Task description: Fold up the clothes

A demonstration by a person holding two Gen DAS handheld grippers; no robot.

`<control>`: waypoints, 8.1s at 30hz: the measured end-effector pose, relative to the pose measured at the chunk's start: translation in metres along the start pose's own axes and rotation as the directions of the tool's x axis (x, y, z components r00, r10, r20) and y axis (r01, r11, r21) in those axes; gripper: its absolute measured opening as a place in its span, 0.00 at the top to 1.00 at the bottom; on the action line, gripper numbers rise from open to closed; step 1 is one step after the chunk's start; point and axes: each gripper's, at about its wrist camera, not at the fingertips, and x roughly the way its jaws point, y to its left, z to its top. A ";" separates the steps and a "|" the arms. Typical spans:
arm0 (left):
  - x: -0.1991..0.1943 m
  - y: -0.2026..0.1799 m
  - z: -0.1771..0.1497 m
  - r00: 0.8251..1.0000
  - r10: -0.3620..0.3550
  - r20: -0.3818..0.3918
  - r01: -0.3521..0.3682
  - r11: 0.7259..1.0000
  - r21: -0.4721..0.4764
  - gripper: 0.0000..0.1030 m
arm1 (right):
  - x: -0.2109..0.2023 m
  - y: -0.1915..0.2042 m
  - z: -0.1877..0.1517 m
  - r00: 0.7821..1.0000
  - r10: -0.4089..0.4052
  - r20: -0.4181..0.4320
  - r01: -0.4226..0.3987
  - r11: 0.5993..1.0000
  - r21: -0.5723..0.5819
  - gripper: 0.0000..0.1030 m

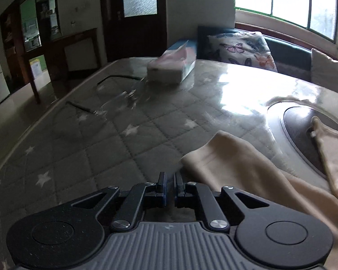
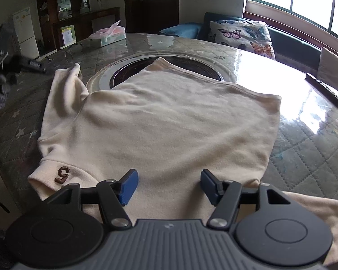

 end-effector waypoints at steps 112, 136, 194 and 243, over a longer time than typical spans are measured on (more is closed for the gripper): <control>-0.086 -0.235 -0.065 0.868 -0.489 -0.090 0.481 0.778 0.405 0.00 | -0.130 -0.145 -0.069 0.891 -0.373 0.259 0.166 0.797 0.581 0.92; -0.080 -0.217 -0.066 0.867 -0.491 -0.088 0.487 0.794 0.365 0.00 | -0.076 -0.108 -0.049 0.914 -0.399 0.075 0.349 0.865 0.360 0.63; -0.092 -0.157 -0.059 0.909 -0.417 0.002 0.397 0.866 0.305 0.00 | -0.097 -0.013 0.054 0.949 0.096 0.300 -0.139 0.982 0.128 0.87; -0.080 -0.165 -0.070 0.889 -0.457 -0.041 0.436 0.814 0.385 0.38 | -0.007 0.009 -0.003 0.996 -0.018 0.093 0.024 0.998 -0.057 0.71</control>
